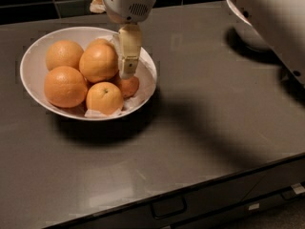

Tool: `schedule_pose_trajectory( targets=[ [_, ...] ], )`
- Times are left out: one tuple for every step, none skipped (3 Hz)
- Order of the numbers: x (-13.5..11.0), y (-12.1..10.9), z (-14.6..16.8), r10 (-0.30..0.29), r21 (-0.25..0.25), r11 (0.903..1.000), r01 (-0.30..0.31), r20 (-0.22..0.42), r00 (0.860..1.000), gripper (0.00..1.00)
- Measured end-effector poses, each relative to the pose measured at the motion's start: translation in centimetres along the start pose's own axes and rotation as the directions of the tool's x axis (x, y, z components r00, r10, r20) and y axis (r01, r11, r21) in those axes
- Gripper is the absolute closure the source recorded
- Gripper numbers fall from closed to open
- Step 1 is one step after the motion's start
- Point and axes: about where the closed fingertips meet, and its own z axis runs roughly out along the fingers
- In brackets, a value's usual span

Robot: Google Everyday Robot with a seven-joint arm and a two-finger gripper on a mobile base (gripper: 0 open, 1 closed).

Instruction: Pick orange from white bowl

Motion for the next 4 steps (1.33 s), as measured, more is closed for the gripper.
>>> schedule_pose_trajectory(
  targets=[
    [-1.0,0.3,0.6,-0.006,-0.009,0.9999,0.006,0.011,1.0,0.0],
    [-0.9,0.7,1.5,-0.001,-0.042,0.9991,0.002,0.025,1.0,0.0],
    [-0.6,0.7,2.3,-0.001,-0.065,0.9979,0.003,0.04,0.999,0.0],
    [0.0,0.7,2.7,-0.022,-0.1,0.9947,0.026,0.046,0.999,0.03]
  ],
)
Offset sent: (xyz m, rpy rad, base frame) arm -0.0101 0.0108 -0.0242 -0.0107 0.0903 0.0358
